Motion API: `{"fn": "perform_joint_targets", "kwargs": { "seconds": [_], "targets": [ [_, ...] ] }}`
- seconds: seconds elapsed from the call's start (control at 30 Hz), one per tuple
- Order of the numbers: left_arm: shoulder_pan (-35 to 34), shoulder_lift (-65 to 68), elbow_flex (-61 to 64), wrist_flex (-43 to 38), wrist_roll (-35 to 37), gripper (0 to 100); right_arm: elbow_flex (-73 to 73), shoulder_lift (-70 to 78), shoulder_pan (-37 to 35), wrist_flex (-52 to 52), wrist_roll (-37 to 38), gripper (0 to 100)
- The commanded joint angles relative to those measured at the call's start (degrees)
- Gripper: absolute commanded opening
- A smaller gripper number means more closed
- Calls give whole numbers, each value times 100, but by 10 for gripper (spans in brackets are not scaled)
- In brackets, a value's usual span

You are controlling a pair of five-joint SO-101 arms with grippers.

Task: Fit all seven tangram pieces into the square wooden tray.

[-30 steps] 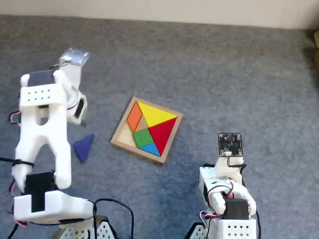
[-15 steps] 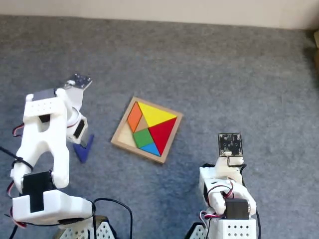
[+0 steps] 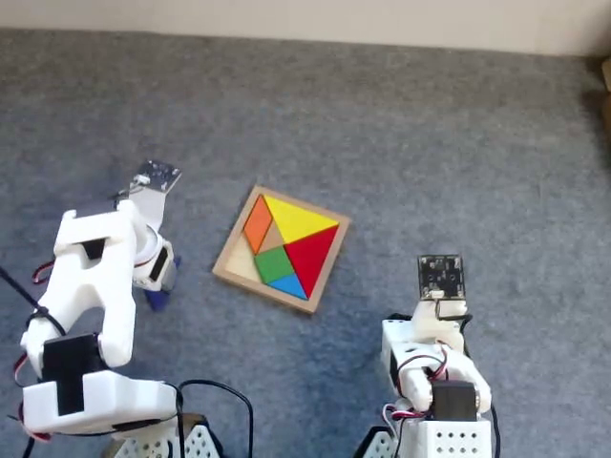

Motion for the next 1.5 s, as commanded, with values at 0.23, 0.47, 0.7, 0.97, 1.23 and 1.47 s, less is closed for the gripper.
{"fn": "perform_joint_targets", "kwargs": {
  "seconds": [0.23,0.47,0.7,0.97,1.23,1.47],
  "targets": [
    [-66,-136,101,-281,-18,171,629,-31,66,13,-18,5],
    [-189,-136,75,-308,-9,257,629,-31,66,13,-18,5],
    [-242,-136,66,-510,35,255,629,-31,66,13,-18,5],
    [-374,-127,75,-897,158,255,629,-31,66,13,-18,5],
    [-365,-119,127,-888,114,255,629,-31,75,13,-18,5],
    [-365,-119,268,-765,-220,255,629,-31,75,13,-18,5]
  ]
}}
